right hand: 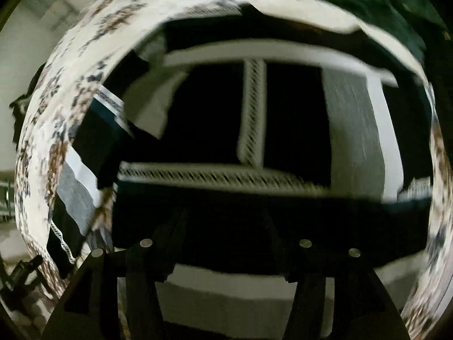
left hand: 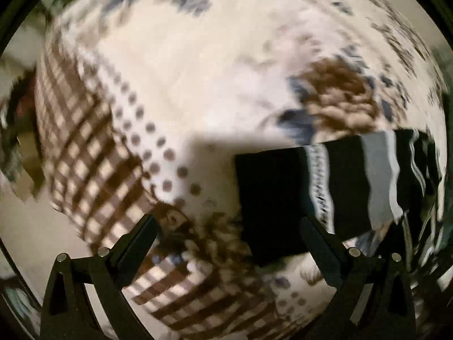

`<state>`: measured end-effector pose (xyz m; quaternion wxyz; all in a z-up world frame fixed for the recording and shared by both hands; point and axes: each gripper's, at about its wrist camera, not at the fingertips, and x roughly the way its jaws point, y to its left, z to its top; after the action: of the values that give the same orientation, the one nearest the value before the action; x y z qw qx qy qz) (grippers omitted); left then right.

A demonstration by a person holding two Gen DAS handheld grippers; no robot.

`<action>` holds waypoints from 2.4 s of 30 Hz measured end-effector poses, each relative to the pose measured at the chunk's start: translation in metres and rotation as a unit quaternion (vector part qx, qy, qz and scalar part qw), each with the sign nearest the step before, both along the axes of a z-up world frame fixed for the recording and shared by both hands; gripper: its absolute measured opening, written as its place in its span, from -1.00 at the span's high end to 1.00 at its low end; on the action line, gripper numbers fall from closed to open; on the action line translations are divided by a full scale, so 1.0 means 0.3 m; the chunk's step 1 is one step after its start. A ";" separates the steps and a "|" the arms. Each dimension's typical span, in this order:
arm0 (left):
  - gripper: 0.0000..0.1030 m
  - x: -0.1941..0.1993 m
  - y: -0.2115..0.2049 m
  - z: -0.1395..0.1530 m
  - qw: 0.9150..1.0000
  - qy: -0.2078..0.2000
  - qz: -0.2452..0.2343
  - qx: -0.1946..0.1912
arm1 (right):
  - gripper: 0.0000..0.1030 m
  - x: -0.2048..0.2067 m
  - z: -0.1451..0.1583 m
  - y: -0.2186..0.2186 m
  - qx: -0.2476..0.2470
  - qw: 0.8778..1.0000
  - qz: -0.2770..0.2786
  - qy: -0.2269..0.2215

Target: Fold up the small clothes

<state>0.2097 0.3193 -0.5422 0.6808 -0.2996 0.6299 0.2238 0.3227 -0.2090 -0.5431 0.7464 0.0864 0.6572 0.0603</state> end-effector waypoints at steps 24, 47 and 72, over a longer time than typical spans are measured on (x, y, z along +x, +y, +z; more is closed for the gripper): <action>0.85 0.414 0.396 0.079 0.984 -0.168 0.030 0.042 | -0.11 -0.148 -0.049 0.032 -0.005 0.999 -0.042 0.014; 0.87 0.462 0.236 -0.001 0.974 -0.209 0.093 0.001 | -0.53 -0.067 0.033 -0.156 -0.113 0.983 -0.144 0.012; 0.86 0.663 -1.748 0.445 0.870 -0.257 -0.417 -0.056 | -0.53 -0.131 -0.005 -1.040 -0.043 0.982 -0.182 0.007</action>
<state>0.4086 -0.2051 -0.4086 0.8309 -0.0929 0.5102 -0.2016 0.2833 -0.5209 -0.5445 0.7434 0.1727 0.6375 -0.1051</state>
